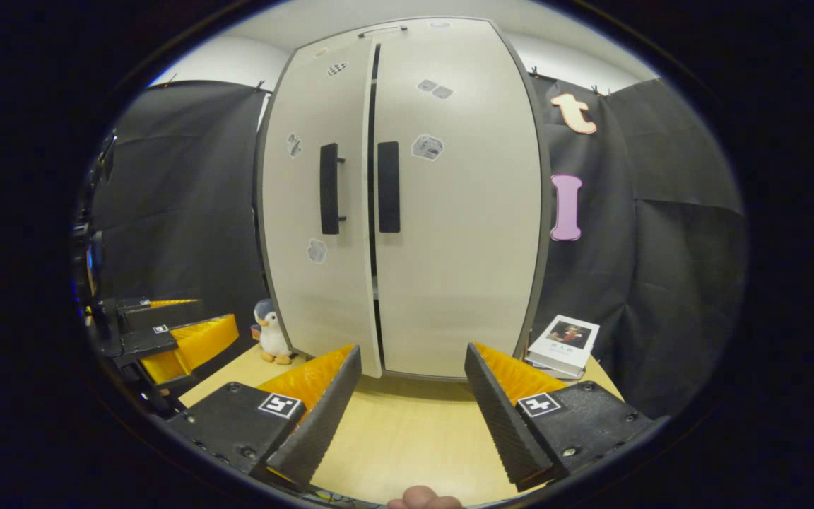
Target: Grab one shoe with the right hand and put it into the shoe cabinet, grab the other shoe with the left hand and put it into the shoe cabinet; then close the right door with the right hand and the left door with the left hand.
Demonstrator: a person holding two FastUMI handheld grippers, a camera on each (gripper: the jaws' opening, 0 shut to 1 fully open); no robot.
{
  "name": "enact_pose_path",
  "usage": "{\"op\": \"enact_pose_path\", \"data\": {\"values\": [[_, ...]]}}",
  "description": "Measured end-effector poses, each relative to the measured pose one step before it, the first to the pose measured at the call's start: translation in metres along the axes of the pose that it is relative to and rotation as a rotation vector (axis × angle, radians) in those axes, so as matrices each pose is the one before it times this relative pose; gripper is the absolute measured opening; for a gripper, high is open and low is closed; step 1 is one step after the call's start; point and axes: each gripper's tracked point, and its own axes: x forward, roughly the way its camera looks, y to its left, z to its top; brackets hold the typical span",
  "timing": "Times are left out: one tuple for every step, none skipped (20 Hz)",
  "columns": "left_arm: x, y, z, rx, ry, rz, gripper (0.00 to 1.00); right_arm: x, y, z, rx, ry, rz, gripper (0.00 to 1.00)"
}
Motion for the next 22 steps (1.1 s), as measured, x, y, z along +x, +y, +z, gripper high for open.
{"op": "enact_pose_path", "data": {"values": [[0.00010, 0.00131, -0.00017, 0.00150, 0.00014, 0.00093, 0.96, -0.00011, 0.00053, -0.00032, 0.00351, 0.00055, -0.00179, 0.96], [-0.00075, 0.00092, 0.00139, 0.00037, -0.00201, -0.00112, 0.96, -0.00013, 0.00071, 0.00013, 0.00342, 0.00015, -0.00029, 0.96], [-0.00044, 0.00120, 0.00026, 0.00187, -0.00025, 0.00169, 0.96, 0.00002, 0.00052, -0.00004, 0.00227, 0.00045, -0.00078, 0.96], [-0.00049, 0.00096, -0.00083, 0.00095, 0.00050, 0.00072, 0.97, 0.00029, 0.00099, 0.00039, -0.00002, 0.00083, -0.00043, 0.97], [-0.00060, 0.00100, -0.00045, -0.00024, 0.00045, 0.00071, 0.96, 0.00067, 0.00080, 0.00005, -0.00087, 0.00203, 0.00039, 0.97], [-0.00008, 0.00080, -0.00044, -0.00010, 0.00192, 0.00082, 0.96, 0.00116, 0.00085, -0.00014, -0.00105, 0.00234, 0.00048, 0.97], [-0.00005, 0.00042, -0.00121, -0.00159, 0.00315, 0.00002, 0.96, -0.00104, 0.00147, -0.00151, -0.00165, 0.00248, 0.00104, 0.97], [-0.00033, 0.00156, -0.00103, -0.00183, 0.00204, 0.00089, 0.96, 0.00081, 0.00129, -0.00004, -0.00206, 0.00223, 0.00177, 0.97], [-0.00012, 0.00062, -0.00164, -0.00130, 0.00336, 0.00199, 0.96, -0.00022, 0.00126, -0.00080, -0.00242, 0.00326, 0.00131, 0.95], [-0.00098, 0.00077, -0.00157, -0.00129, 0.00212, 0.00089, 0.96, -0.00062, 0.00088, 0.00001, -0.00130, 0.00109, 0.00259, 0.95], [-0.00001, 0.00011, -0.00106, -0.00010, 0.00249, 0.00179, 0.96, 0.00008, 0.00119, -0.00022, -0.00194, -0.00057, 0.00275, 0.96], [-0.00078, 0.00025, -0.00065, -0.00063, 0.00110, 0.00163, 0.96, -0.00032, 0.00021, 0.00027, -0.00217, -0.00043, 0.00187, 0.96], [-0.00120, 0.00019, 0.00012, -0.00071, -0.00069, 0.00249, 0.97, 0.00005, 0.00049, -0.00036, -0.00185, -0.00055, 0.00126, 0.96], [-0.00074, -0.00036, -0.00013, -0.00078, 0.00188, 0.00172, 0.96, -0.00026, -0.00030, 0.00005, -0.00042, 0.00029, 0.00163, 0.96], [-0.00080, -0.00027, -0.00089, -0.00106, 0.00207, 0.00107, 0.97, -0.00065, 0.00028, -0.00081, 0.00109, 0.00028, 0.00374, 0.97], [-0.00104, -0.00066, -0.00007, -0.00084, -0.00064, 0.00188, 0.96, -0.00014, -0.00021, -0.00028, 0.00049, 0.00125, 0.00236, 0.97], [-0.00109, -0.00014, 0.00044, 0.00067, -0.00065, 0.00281, 0.96, -0.00081, -0.00068, -0.00042, -0.00026, 0.00110, 0.00214, 0.97], [-0.00051, -0.00072, 0.00029, 0.00166, 0.00095, 0.00182, 0.96, -0.00052, -0.00068, 0.00049, 0.00097, -0.00116, 0.00273, 0.97], [-0.00039, -0.00124, -0.00040, 0.00282, -0.00004, 0.00252, 0.96, -0.00034, -0.00086, -0.00034, -0.00071, -0.00054, 0.00048, 0.97], [-0.00035, -0.00142, 0.00005, 0.00339, -0.00004, 0.00158, 0.96, -0.00029, -0.00151, -0.00026, 0.00006, 0.00005, 0.00134, 0.96], [-0.00075, -0.00088, 0.00005, 0.00196, -0.00034, -0.00002, 0.97, 0.00093, -0.00067, -0.00112, 0.00157, 0.00161, 0.00166, 0.96], [-0.00042, -0.00140, 0.00109, 0.00223, -0.00104, 0.00008, 0.97, -0.00006, -0.00113, 0.00045, 0.00377, -0.00049, 0.00155, 0.96]]}}
